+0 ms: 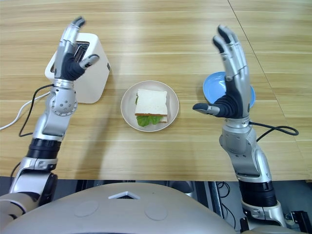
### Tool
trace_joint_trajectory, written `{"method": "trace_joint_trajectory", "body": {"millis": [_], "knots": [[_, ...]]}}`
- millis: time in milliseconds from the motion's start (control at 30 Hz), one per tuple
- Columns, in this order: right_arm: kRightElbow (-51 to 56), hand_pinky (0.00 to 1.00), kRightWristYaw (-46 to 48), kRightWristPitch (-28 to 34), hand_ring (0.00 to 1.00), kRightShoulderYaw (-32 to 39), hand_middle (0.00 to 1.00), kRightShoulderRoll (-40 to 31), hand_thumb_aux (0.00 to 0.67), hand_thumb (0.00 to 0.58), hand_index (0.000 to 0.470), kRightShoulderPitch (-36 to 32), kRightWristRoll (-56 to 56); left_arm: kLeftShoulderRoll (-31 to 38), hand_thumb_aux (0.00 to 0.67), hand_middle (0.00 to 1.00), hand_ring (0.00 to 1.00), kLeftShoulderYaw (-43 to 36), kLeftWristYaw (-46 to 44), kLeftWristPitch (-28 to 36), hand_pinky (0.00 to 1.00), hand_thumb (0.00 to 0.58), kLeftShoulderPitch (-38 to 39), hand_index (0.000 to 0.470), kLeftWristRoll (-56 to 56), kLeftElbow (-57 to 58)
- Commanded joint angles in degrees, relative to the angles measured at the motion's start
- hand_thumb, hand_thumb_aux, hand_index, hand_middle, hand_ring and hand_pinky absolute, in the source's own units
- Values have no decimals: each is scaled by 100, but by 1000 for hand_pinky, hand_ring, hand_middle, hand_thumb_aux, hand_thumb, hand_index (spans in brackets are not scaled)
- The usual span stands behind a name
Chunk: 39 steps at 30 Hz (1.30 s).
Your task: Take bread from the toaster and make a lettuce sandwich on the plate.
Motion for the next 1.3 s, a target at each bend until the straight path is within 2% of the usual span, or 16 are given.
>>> {"method": "trace_joint_trajectory", "body": {"millis": [33,67,233,400,533,733,967,1133,1233,1267,1300], "knots": [[376,702,1416,266,702,290,702,-514,434,508,298,302,441,664,670,1000,1000,-607,-2118,58,1000,580,725,460,-803,-513],[401,1000,1755,333,1000,353,1000,-667,670,580,460,417,540,859,670,1000,1000,-697,-2530,84,1000,580,947,460,-968,-677],[237,1000,2926,190,1000,525,1000,-1329,670,580,460,1049,845,1594,670,1000,1000,-741,-3728,338,1000,580,1700,460,-1280,-1137],[-2,1000,3777,185,1000,958,1000,-1509,670,580,460,1386,881,1686,670,1000,1000,-782,-3986,711,1000,580,1662,460,-935,-773],[163,1000,4262,341,1000,1396,1000,-1440,670,580,460,1280,682,1676,670,1000,1000,-904,-4193,906,1000,580,1709,460,-719,-649],[1594,1000,4243,478,1000,2295,1000,-871,670,580,460,585,-476,1236,670,1000,1000,-1558,-4423,1106,1000,580,1367,460,-263,-99],[3192,1000,3488,462,1000,2826,1000,-482,670,580,460,-648,-1690,704,670,1000,1000,-2059,-4533,1260,1000,580,1000,460,-3,556],[4277,1000,2948,465,1000,3076,1000,-278,670,580,460,-1539,-2052,357,670,1000,1000,-2087,-4278,1021,1000,580,507,460,-15,1281],[5051,1000,2490,419,1000,3218,1000,-66,670,580,460,-2186,-2208,-7,670,1000,1000,-1932,-3739,861,1000,580,1,460,-25,1934],[5342,1000,2202,423,1000,3247,1000,28,670,580,460,-2469,-2286,-150,615,1000,1000,-1850,-3420,881,1000,576,-250,422,21,2273],[5597,1000,1896,411,1000,3269,1000,108,670,580,460,-2731,-2370,-259,531,1000,1000,-1792,-3175,880,1000,555,-463,364,48,2585]]}}
